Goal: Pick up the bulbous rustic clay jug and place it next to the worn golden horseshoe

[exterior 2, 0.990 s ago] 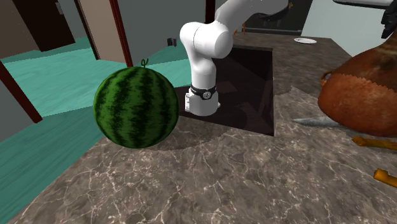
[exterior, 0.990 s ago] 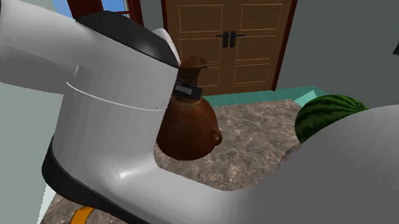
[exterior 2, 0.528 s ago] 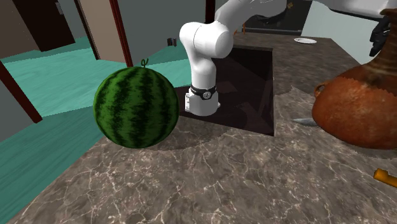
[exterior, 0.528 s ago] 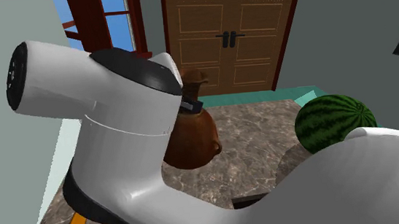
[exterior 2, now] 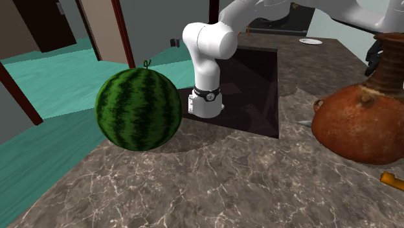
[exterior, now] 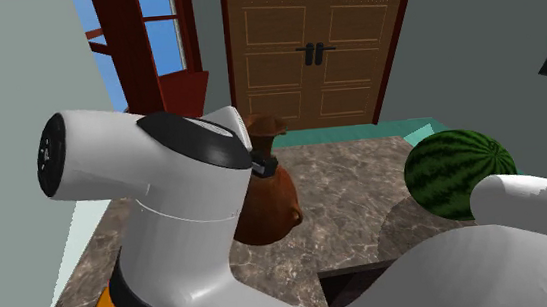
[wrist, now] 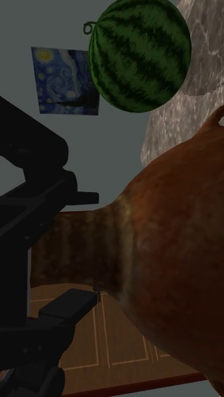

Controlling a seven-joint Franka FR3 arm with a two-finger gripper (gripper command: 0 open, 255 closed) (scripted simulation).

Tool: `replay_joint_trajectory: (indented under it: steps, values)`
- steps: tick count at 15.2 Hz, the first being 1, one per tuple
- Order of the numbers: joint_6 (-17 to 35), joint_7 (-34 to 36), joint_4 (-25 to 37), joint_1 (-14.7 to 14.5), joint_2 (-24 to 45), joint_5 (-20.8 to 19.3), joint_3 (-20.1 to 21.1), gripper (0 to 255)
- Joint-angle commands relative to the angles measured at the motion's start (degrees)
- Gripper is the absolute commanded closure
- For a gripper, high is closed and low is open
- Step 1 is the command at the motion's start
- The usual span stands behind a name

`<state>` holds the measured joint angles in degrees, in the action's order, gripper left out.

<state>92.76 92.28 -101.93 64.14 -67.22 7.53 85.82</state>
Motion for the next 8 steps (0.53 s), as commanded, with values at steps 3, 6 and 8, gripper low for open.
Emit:
replay_joint_trajectory:
  steps: [3, 6, 8]
  values:
    - [1.4, 1.2, -1.4, -0.2, -0.9, 1.0, 1.3, 255]
    - [2.5, 2.0, -2.4, -0.3, -1.5, 1.9, 2.5, 255]
    - [3.2, 2.6, -3.0, -0.3, -2.0, 2.4, 3.3, 255]
